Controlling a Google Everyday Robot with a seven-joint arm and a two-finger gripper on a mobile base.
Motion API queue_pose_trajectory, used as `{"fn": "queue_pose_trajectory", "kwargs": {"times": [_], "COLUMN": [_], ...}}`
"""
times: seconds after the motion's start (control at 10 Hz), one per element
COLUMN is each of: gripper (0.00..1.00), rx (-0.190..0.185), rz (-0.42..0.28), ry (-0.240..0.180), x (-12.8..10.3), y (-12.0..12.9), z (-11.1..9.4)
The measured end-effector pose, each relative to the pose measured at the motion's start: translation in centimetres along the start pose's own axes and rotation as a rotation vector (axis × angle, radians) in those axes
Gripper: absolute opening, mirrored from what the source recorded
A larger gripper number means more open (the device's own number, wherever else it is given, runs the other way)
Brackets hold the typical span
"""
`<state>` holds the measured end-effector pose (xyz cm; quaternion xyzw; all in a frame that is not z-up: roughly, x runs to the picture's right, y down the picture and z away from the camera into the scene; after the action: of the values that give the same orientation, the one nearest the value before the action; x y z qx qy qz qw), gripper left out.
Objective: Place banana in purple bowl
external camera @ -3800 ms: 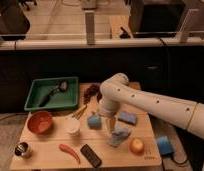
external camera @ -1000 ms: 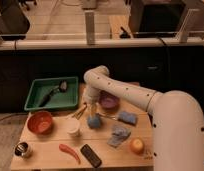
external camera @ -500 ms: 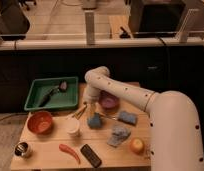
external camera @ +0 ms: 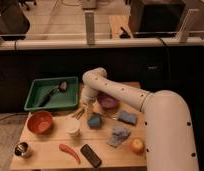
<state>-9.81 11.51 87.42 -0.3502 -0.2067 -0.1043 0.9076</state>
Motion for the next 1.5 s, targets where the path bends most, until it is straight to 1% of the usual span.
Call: {"fn": "queue_pose_trajectory", "kwargs": {"times": [0.1, 0.2, 0.4, 0.6, 0.7, 0.8, 1.0, 1.1, 1.2, 1.3, 1.4, 1.5], "gripper": [0.63, 0.61, 0.62, 0.62, 0.62, 0.66, 0.67, 0.67, 0.67, 0.67, 0.69, 0.74], "rx": [-0.004, -0.009, -0.022, -0.018, -0.023, -0.019, -0.027, -0.036, -0.049, -0.053, -0.058, -0.064], "rz": [-0.003, -0.006, -0.022, -0.024, -0.02, -0.02, -0.023, -0.032, -0.043, -0.051, -0.055, -0.061], "ry": [-0.005, -0.009, -0.005, -0.006, 0.003, 0.0, -0.013, -0.015, -0.014, -0.014, -0.012, -0.011], "x": [-0.1, -0.2, -0.6, -0.7, 0.0, -0.2, -0.6, -0.9, -1.4, -1.7, -1.8, -2.1], "y": [-0.1, -0.1, -0.2, -0.3, -0.1, -0.2, -0.2, -0.1, 0.0, -0.1, 0.0, 0.0], "z": [0.4, 0.6, 1.3, 1.0, 1.0, 0.7, 1.2, 1.5, 2.0, 2.2, 2.5, 2.9]}}
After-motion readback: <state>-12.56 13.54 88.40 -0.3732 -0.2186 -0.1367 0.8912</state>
